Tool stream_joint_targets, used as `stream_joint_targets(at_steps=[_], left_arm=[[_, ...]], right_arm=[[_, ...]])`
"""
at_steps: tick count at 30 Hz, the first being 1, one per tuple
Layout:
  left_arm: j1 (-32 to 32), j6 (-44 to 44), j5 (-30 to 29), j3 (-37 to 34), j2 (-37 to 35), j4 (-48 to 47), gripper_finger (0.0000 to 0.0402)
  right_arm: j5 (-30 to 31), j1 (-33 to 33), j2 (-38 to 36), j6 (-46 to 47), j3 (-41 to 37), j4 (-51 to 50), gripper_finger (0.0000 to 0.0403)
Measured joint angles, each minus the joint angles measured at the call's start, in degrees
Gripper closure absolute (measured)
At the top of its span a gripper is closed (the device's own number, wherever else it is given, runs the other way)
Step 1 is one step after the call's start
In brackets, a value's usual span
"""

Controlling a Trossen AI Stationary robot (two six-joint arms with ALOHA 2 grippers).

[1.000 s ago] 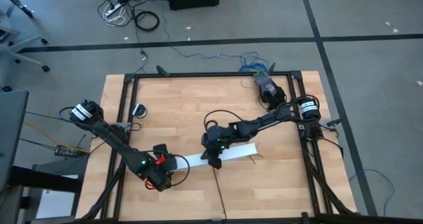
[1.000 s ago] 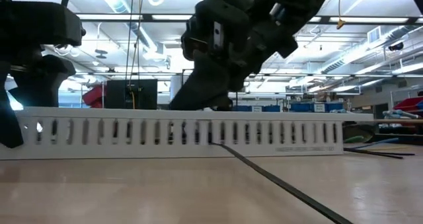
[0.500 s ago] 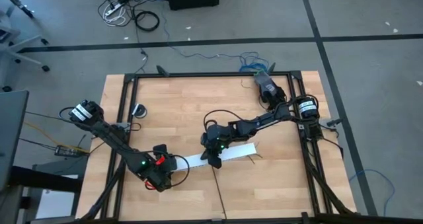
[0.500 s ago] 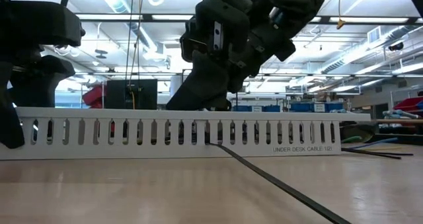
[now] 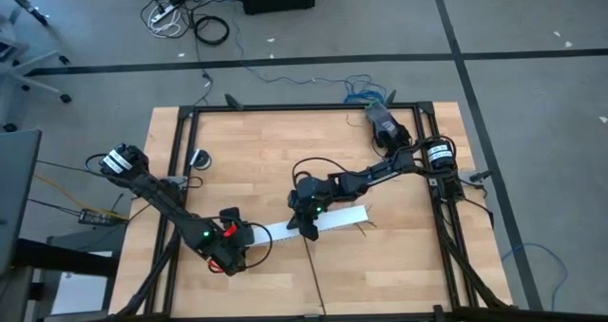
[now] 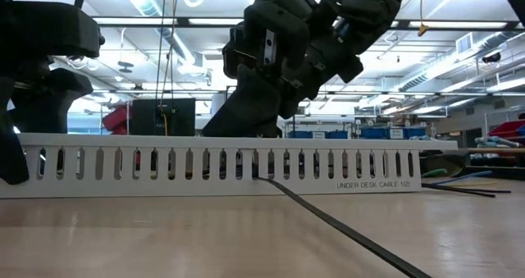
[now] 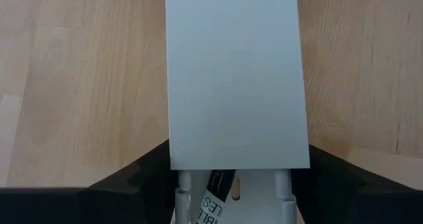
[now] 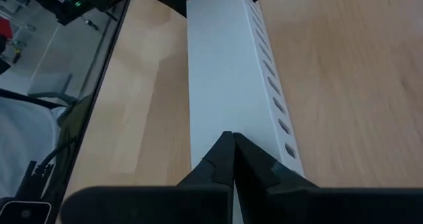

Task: Ziptie cables
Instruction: Close the lid on the cable duct

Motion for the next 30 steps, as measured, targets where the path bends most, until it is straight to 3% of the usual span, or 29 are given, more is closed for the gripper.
stream_joint_targets(at_steps=[14, 30], left_arm=[[-3.7, -4.1, 0.2, -0.1, -0.9, -6.2, 0.0110], [-5.1, -7.0, -1.0, -0.1, -0.6, -6.2, 0.0108]], right_arm=[[0.5, 0.0, -0.1, 0.1, 0.2, -4.1, 0.0402], [-5.3, -0.2, -3.1, -1.2, -0.4, 2.5, 0.0402]])
